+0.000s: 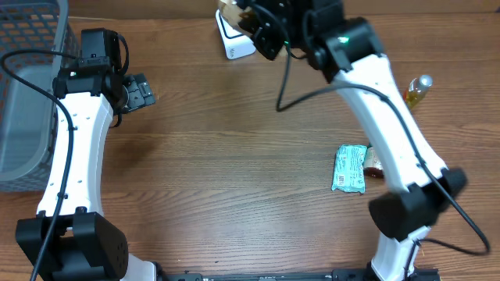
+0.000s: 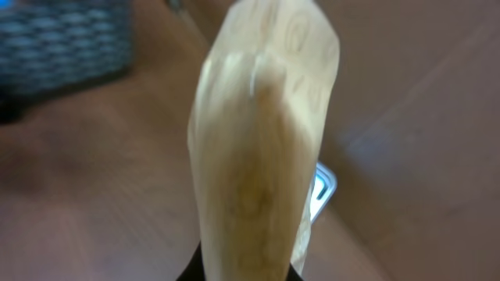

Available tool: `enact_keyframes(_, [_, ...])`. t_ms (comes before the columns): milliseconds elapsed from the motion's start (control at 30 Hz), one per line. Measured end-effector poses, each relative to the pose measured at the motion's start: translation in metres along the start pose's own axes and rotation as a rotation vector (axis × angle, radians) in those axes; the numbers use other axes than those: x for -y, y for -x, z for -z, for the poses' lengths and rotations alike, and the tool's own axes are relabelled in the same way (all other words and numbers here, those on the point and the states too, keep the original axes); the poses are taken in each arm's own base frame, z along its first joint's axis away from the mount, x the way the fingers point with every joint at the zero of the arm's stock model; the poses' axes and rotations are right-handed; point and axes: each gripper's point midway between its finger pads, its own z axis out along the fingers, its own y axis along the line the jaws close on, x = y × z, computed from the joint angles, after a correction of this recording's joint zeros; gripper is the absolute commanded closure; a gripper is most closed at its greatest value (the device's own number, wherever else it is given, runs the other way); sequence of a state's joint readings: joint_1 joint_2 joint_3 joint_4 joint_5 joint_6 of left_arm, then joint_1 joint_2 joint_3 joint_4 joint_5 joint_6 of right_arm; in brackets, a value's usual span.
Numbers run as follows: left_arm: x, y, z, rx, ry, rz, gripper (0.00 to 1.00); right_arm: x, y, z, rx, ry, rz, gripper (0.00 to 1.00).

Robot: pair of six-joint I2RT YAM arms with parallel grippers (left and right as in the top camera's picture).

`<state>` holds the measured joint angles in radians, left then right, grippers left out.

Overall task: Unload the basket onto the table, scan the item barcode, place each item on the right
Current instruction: 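Lift the PanTree bag with the right gripper toward the white scanner, then hold the bag's back face in front of the scanner window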

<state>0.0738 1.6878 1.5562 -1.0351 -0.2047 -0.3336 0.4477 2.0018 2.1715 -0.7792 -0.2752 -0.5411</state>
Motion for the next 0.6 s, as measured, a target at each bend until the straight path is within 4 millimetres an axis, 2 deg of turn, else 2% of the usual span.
enact_keyframes(167, [0.0, 0.0, 0.0, 0.0, 0.002, 0.0, 0.01, 0.031, -0.02, -0.058, -0.002, -0.132, 0.073, 0.96])
enact_keyframes(333, [0.0, 0.0, 0.0, 0.001, 0.002, 0.0, 0.01, 0.048, -0.043, -0.106, 0.003, -0.206, 0.139, 0.96])
enact_keyframes(467, [0.0, 0.0, 0.0, 0.0, 0.002, 0.0, 0.0, 0.055, -0.048, -0.126, 0.035, -0.247, 0.168, 0.96])
enact_keyframes(600, [0.0, 0.0, 0.0, 0.0, 0.002, 0.0, 0.0, 0.057, -0.048, -0.131, 0.047, -0.256, 0.178, 0.96])
